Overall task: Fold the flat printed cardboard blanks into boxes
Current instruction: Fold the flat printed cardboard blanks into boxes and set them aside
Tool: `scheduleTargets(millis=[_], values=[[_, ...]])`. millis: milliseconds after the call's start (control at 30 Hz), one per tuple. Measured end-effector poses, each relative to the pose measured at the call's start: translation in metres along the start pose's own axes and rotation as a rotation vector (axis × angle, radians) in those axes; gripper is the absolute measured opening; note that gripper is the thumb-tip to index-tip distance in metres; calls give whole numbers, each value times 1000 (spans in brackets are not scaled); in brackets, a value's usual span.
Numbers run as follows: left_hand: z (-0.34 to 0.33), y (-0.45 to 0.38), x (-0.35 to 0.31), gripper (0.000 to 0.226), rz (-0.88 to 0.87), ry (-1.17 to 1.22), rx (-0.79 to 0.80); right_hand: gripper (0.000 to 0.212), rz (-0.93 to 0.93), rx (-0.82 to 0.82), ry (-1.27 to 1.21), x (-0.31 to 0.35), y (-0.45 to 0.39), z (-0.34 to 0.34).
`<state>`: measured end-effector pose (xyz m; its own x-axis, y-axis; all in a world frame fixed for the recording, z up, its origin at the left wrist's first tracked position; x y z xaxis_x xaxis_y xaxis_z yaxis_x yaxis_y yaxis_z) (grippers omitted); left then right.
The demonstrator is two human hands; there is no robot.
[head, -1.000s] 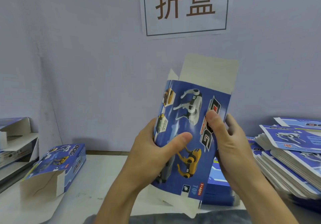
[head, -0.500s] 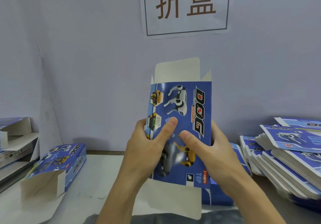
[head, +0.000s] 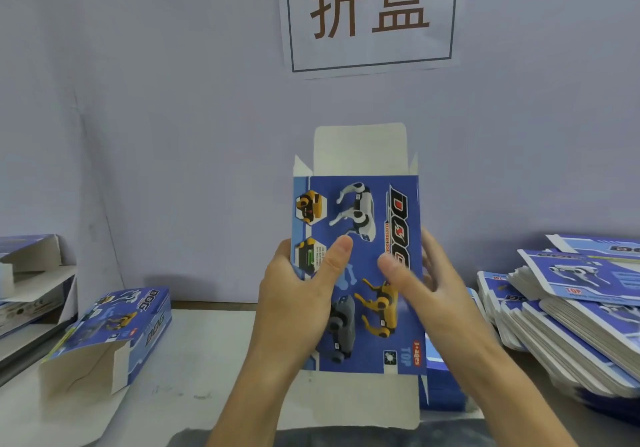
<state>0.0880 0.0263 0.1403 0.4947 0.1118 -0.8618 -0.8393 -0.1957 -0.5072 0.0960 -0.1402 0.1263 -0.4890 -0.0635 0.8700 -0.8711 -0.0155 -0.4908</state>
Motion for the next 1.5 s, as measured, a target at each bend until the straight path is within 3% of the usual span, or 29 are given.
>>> scheduleTargets(millis=[200, 333, 433, 700, 867, 1000, 1100, 1133, 1200, 1267, 1367, 1500], values=[[-4, 3, -2, 63, -4, -44, 87, 73, 124, -74, 3, 18, 1, 1], [2, 3, -6, 82, 79, 102, 58, 66, 138, -2, -25, 30, 6, -7], [8, 2, -19, 81, 1, 114, 18, 61, 135, 59, -66, 40, 9, -13], [15, 7, -51, 35, -128, 46, 67, 63, 6, 71, -92, 45, 6, -2], [13, 6, -39, 43, 26, 101, 154, 63, -58, 107, -119, 39, 5, 4], [12, 5, -25, 66, 214, 119, 235, 56, -77, 178, -130, 41, 8, 1], [20, 1, -20, 81, 261, 191, 157, 25, -120, 249, -77, 36, 11, -2], [22, 0, -20, 84, 267, 218, 136, 23, -124, 161, -171, 30, 17, 4], [27, -2, -19, 78, 277, 242, 119, 42, -294, 161, -85, 22, 4, 1], [31, -4, -17, 61, 274, 239, 115, 45, -356, 199, -60, 11, 2, 1], [25, -4, -14, 36, 251, 273, 144, 30, -352, 310, -33, 5, 5, -4], [1, 1, -3, 25, 222, 284, 187, 39, -267, 264, 32, 4, 1, 4]])
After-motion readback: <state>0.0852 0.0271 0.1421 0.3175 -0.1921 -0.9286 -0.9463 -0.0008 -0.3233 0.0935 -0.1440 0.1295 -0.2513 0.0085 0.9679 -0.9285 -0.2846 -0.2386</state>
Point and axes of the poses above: each hand's wrist, its own y-axis away from the middle knuckle, its own z-axis out of the back of the hand, x = y × z, the point moved 4 cm from there along -y, towards the middle knuckle
